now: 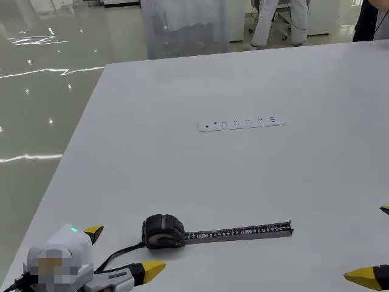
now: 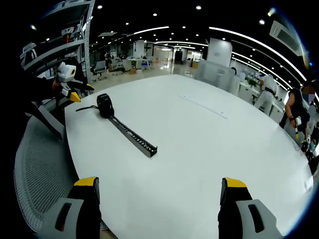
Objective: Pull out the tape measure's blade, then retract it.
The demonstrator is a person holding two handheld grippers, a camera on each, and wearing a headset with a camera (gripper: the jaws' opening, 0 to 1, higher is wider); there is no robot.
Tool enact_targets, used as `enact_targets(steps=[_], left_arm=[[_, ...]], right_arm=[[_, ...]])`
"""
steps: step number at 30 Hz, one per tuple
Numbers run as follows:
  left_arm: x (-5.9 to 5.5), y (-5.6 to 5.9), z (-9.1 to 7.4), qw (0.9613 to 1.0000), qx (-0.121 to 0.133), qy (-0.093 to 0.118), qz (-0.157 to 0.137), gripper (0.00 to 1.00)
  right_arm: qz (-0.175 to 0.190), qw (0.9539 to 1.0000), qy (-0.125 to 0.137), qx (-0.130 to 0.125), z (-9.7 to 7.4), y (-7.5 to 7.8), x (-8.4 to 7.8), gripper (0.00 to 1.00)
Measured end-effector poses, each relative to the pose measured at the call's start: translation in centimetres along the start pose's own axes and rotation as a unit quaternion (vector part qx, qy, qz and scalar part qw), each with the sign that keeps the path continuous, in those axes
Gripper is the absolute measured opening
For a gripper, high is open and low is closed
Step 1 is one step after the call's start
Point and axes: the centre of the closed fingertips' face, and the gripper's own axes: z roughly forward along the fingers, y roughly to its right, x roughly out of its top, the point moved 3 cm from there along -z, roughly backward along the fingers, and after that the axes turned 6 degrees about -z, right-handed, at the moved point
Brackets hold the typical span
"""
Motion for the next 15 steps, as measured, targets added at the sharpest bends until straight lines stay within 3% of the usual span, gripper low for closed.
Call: enact_targets(steps=[5, 7, 8, 10, 15], left_arm=[[0.2, 0.2, 0.5, 1.0000, 0.004, 0.001, -0.005, 0.99], [0.2, 0.5, 0.8, 0.9998, 0.007, 0.003, -0.021, 0.99], [0.1, 0.6, 1.0, 0.9990, 0.020, 0.006, -0.039, 0.99], [0.0, 1.1, 1.3, 0.9991, 0.021, 0.006, -0.035, 0.99], [0.3, 0.8, 1.5, 0.9959, 0.070, 0.032, -0.047, 0.99]], right_arm=[[-0.007, 1.0000, -0.002, 0.002, 0.1, 0.2, 0.3, 0.99], [-0.006, 1.0000, -0.001, 0.003, 0.1, 0.2, 0.5, 0.99], [-0.007, 1.0000, -0.001, 0.005, 0.1, 0.2, 0.5, 0.99], [-0.010, 0.9999, -0.001, 0.006, 0.2, 0.2, 0.6, 0.99], [-0.015, 0.9998, -0.002, 0.014, 0.4, 0.0, 0.7, 0.99]])
